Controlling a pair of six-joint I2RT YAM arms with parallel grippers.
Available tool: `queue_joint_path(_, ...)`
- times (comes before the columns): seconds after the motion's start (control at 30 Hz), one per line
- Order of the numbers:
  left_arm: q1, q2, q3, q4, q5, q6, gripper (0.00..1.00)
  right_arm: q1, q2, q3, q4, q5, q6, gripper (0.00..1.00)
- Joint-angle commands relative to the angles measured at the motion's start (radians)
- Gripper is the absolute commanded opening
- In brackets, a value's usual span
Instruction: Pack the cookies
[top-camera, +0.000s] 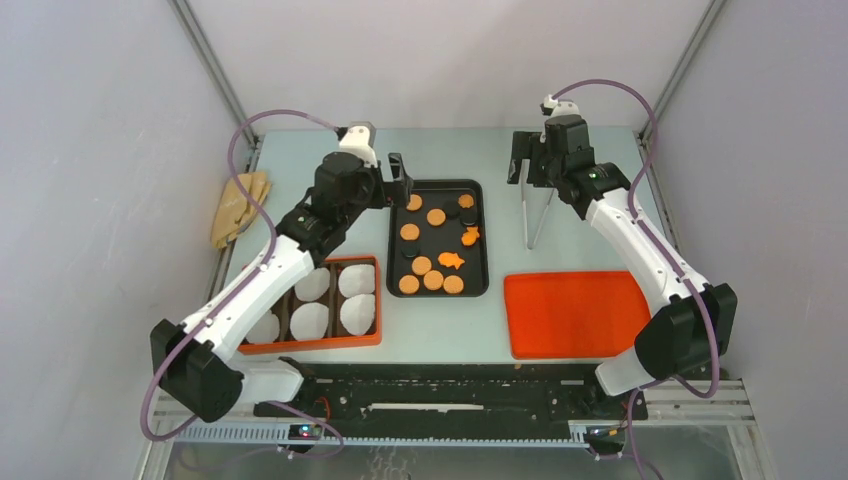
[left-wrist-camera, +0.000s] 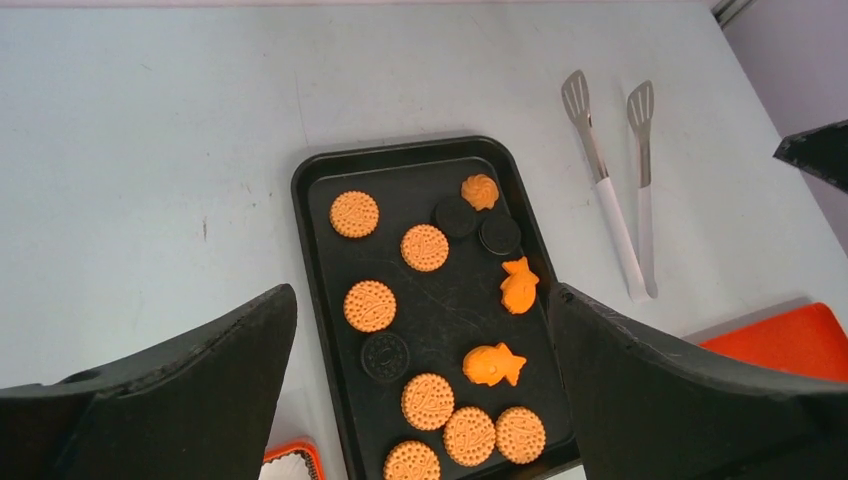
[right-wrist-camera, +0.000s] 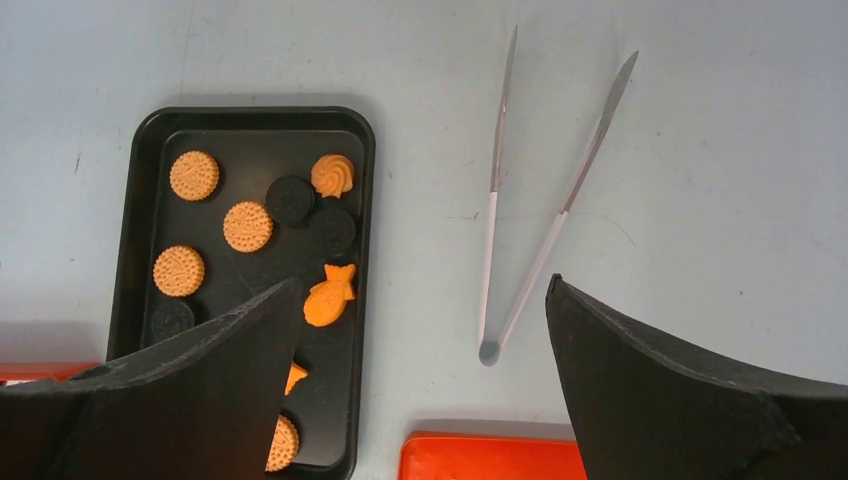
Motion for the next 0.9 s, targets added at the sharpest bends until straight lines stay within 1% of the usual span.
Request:
queue_joint_path(0.0, 0.000, 0.041, 0.051, 0.001, 0.072, 0.028, 1.00, -0.004, -0.014, -0.007, 0.039, 0.004, -0.005, 1.00)
queue_joint_path(0.13, 0.002, 0.112, 0.149, -0.067, 0.267, 0.061, 1.00, -0.011, 0.009, -0.007, 0.018, -0.072, -0.005, 1.00)
queue_joint_path(0.23, 0.000, 0.158, 0.176, -0.081, 0.308, 0.048, 1.00, 0.016, 0.023, -0.009, -0.005, -0.071, 0.001, 1.00)
queue_joint_path(0.33, 0.000, 0.193, 0.180, -0.086, 0.258, 0.023, 1.00, 0.053, 0.028, -0.034, -0.005, -0.075, 0.013, 0.98)
queue_joint_path(0.4, 0.002, 0.213, 0.172, -0.093, 0.206, 0.005, 1.00, 0.082, 0.042, -0.043, -0.012, -0.081, 0.027, 0.94)
queue_joint_path(0.43, 0.002, 0.221, 0.169, -0.097, 0.194, 0.000, 1.00, 0.095, 0.052, -0.046, -0.017, -0.088, 0.035, 0.92)
queue_joint_path(0.5, 0.002, 0.230, 0.164, -0.105, 0.186, -0.011, 0.99, 0.124, 0.069, -0.067, -0.018, -0.094, 0.043, 0.91)
queue_joint_path(0.6, 0.001, 0.222, 0.146, -0.097, 0.182, -0.035, 0.99, 0.154, 0.076, -0.101, -0.009, -0.070, 0.047, 0.89)
queue_joint_path(0.63, 0.002, 0.217, 0.146, -0.097, 0.182, -0.039, 0.98, 0.156, 0.075, -0.109, -0.002, -0.070, 0.050, 0.86)
queue_joint_path(0.7, 0.002, 0.193, 0.148, -0.093, 0.134, -0.029, 0.98, 0.156, 0.069, -0.109, 0.013, -0.076, 0.051, 0.82)
queue_joint_path(0.77, 0.002, 0.155, 0.145, -0.063, 0.082, -0.018, 1.00, 0.160, 0.052, -0.108, 0.031, -0.071, 0.052, 0.78)
queue_joint_path(0.83, 0.002, 0.113, 0.129, 0.006, 0.056, -0.005, 1.00, 0.166, 0.032, -0.100, 0.034, -0.072, 0.047, 0.78)
queue_joint_path(0.87, 0.002, 0.093, 0.113, 0.052, 0.056, 0.005, 1.00, 0.168, 0.023, -0.094, 0.027, -0.063, 0.050, 0.81)
